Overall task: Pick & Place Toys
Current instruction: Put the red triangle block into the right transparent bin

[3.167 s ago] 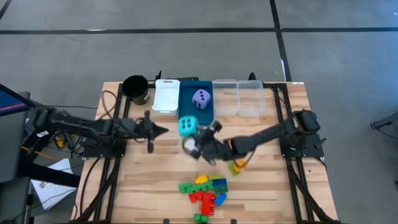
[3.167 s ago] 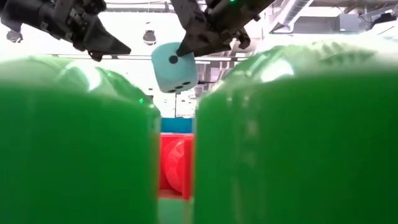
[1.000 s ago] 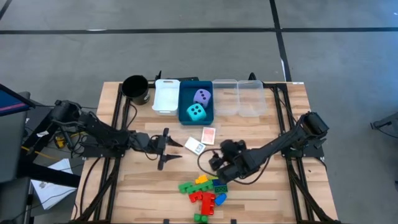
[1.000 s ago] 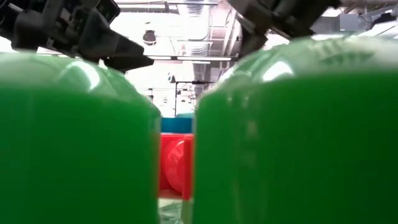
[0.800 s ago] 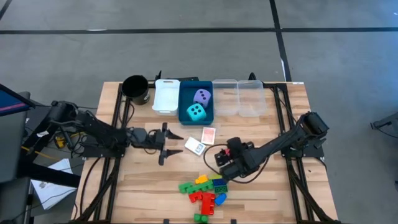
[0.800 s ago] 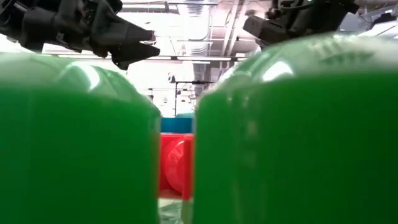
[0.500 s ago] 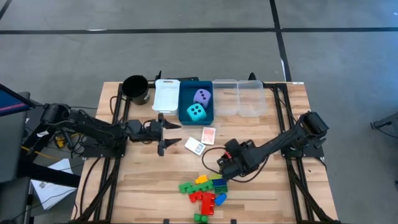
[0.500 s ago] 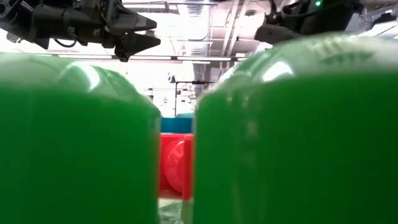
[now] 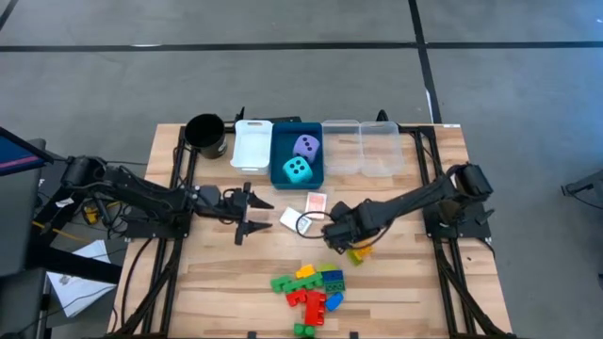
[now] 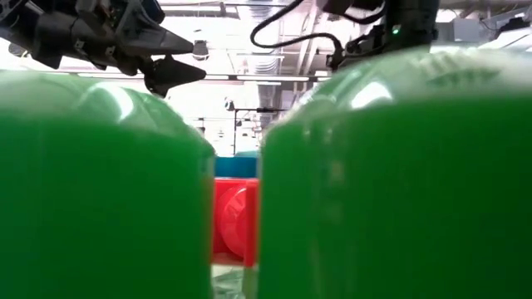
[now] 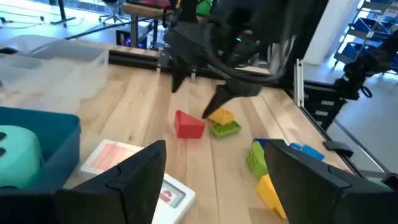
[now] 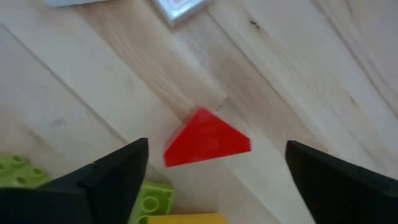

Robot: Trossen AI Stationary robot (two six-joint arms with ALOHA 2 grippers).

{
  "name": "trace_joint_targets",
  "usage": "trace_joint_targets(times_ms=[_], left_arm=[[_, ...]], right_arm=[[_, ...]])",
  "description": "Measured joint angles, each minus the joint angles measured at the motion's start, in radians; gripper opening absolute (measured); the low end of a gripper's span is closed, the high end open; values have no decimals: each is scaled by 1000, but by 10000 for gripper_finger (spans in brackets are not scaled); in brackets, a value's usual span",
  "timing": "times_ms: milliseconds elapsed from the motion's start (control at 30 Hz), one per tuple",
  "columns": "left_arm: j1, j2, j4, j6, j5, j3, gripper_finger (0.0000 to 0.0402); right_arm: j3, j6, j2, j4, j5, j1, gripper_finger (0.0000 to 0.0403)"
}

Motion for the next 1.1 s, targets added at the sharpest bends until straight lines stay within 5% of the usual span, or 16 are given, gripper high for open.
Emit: trace_joint_targets(times_ms=[200, 433, 800, 1100], left_arm=[[-11, 0, 1, 0, 0, 0, 266], [-11, 0, 1, 8, -1, 0, 266], [-11, 0, 1, 9, -1, 0, 266], [-11, 0, 1, 10, -1, 0, 266]], right_arm=[[0, -60, 0, -4, -82, -67, 372], [0, -163, 0, 5, -56, -76, 365], [0, -144, 0, 35, -81, 1, 365], [0, -148, 0, 27, -140, -42, 365]])
